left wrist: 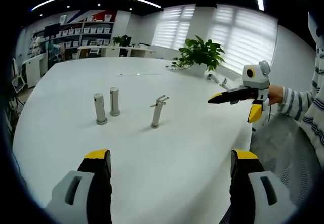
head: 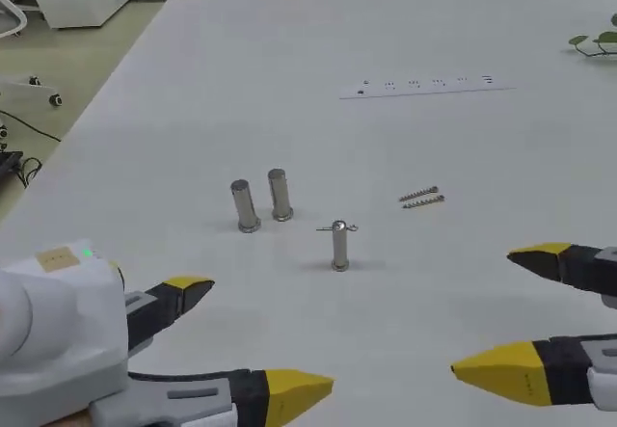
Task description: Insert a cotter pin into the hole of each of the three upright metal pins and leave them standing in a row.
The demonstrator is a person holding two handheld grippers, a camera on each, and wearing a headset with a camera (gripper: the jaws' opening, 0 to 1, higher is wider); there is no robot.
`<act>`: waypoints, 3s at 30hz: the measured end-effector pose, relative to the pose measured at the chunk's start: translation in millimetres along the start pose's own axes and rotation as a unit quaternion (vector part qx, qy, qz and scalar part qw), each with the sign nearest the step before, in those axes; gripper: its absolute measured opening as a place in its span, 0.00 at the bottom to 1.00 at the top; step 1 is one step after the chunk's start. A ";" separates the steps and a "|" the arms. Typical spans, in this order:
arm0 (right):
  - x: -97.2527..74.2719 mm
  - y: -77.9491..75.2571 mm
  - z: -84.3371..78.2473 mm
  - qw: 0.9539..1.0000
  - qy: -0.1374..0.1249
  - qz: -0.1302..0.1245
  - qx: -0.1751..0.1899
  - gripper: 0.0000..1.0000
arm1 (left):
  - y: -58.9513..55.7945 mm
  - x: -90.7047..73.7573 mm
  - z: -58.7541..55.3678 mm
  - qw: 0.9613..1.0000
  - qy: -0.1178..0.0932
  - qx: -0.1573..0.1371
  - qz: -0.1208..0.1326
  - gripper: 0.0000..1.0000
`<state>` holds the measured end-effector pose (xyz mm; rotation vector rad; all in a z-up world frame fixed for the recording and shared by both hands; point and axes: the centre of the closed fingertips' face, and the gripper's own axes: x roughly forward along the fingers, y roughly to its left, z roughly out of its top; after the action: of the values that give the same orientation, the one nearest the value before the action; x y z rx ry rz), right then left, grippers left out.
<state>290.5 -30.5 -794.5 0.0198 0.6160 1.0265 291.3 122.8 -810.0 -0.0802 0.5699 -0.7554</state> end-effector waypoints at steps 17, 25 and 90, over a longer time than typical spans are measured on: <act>-0.9 5.4 -14.3 1.000 0.014 -0.006 0.021 1.00 | 37.6 10.7 16.0 0.999 -0.023 -0.026 0.025 0.93; -3.5 5.3 -17.2 1.000 0.018 -0.011 0.023 1.00 | 65.5 19.2 34.0 0.996 -0.051 -0.040 0.061 0.82; -13.7 8.2 -11.4 0.999 0.033 -0.028 -0.005 0.97 | 126.6 59.3 58.8 0.990 -0.022 0.019 0.135 0.11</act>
<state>273.4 -40.2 -795.2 -0.0408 0.6678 0.9800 435.6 168.3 -821.5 0.0160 0.5122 -0.5004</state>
